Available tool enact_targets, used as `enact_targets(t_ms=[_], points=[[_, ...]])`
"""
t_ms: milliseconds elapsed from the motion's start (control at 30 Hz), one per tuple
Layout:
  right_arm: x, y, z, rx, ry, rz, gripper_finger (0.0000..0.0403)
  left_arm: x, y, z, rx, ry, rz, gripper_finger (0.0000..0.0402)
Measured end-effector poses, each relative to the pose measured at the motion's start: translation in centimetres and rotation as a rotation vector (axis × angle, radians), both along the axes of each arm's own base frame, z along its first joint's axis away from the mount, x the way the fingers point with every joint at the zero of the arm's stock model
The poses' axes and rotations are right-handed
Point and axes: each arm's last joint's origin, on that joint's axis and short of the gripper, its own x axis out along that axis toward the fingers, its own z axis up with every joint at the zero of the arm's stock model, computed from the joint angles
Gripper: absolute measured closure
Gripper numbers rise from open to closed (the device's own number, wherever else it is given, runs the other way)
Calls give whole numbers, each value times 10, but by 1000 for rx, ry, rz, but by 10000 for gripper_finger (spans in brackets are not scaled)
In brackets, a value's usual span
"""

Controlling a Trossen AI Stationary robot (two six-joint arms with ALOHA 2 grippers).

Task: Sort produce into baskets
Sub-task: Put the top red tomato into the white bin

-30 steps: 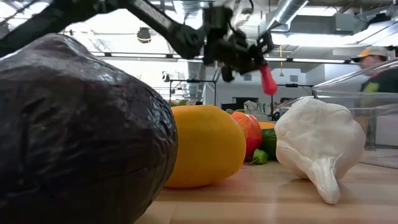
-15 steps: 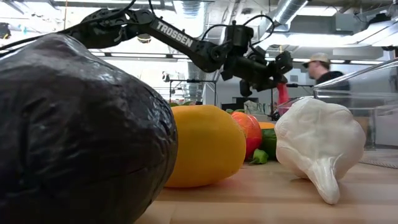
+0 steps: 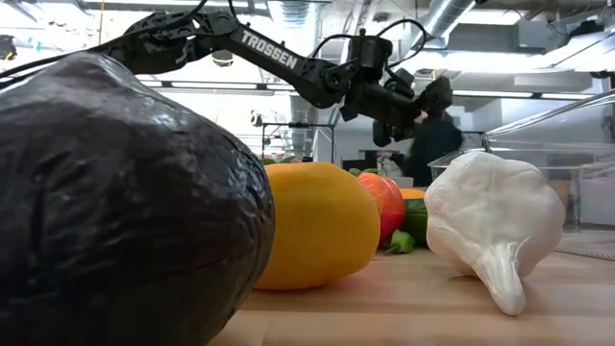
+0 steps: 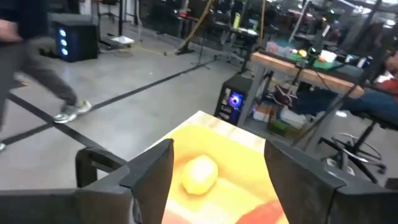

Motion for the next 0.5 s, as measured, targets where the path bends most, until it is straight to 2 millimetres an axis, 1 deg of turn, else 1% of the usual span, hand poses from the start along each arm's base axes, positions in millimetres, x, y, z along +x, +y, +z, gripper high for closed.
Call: enact_targets(t_ms=[67,167,300,400,500], points=[[0,0,0,0,0,0,227,-1,-1,3,-2,3,-8,153],[0,0,0,0,0,0,227,-5,-1,14,-5,18,-9,143],[0,0,0,0,4,2,227,-11,-3,30,12,74,-29,140],[0,1,0,0,4,7,227,-19,-6,46,56,128,-51,139],[-1,3,0,0,4,15,227,-31,-10,68,98,209,-65,139]])
